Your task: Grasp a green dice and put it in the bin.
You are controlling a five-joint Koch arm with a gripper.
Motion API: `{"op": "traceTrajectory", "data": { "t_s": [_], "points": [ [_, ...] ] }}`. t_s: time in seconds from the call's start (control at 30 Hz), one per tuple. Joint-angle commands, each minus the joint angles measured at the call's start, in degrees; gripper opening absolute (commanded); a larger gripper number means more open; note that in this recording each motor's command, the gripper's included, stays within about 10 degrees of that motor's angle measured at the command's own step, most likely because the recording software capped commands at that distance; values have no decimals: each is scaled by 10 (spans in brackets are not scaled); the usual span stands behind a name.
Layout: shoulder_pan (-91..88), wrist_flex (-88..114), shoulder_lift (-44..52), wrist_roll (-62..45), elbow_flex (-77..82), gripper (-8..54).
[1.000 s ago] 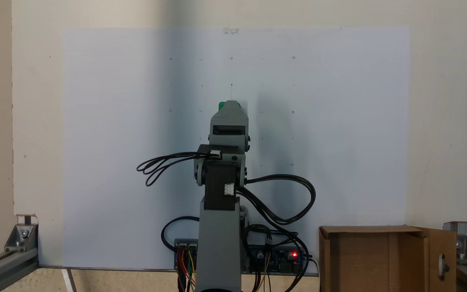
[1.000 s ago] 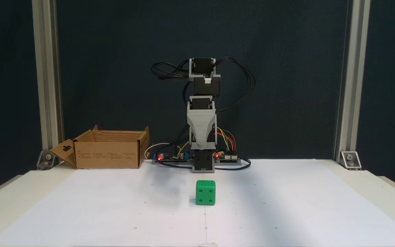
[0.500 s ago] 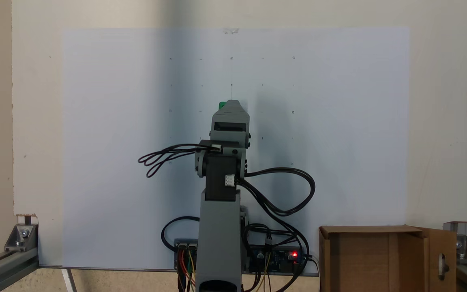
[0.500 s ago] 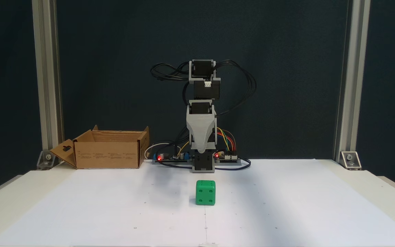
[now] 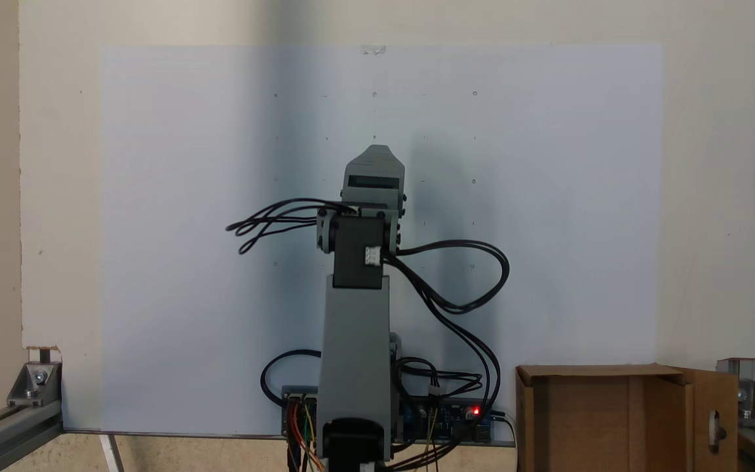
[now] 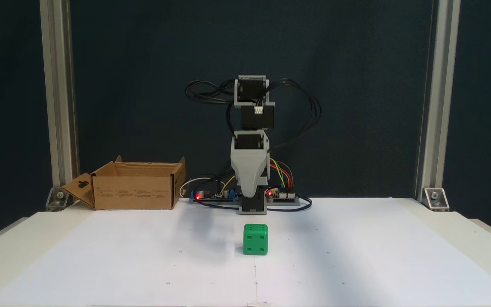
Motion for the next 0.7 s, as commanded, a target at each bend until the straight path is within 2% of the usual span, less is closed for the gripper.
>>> {"op": "traceTrajectory", "data": {
  "t_s": [0.0, 0.67],
  "points": [
    [10, -11, 4, 34, -30, 432],
    [15, -25, -6, 34, -35, 432]
  ]
}}
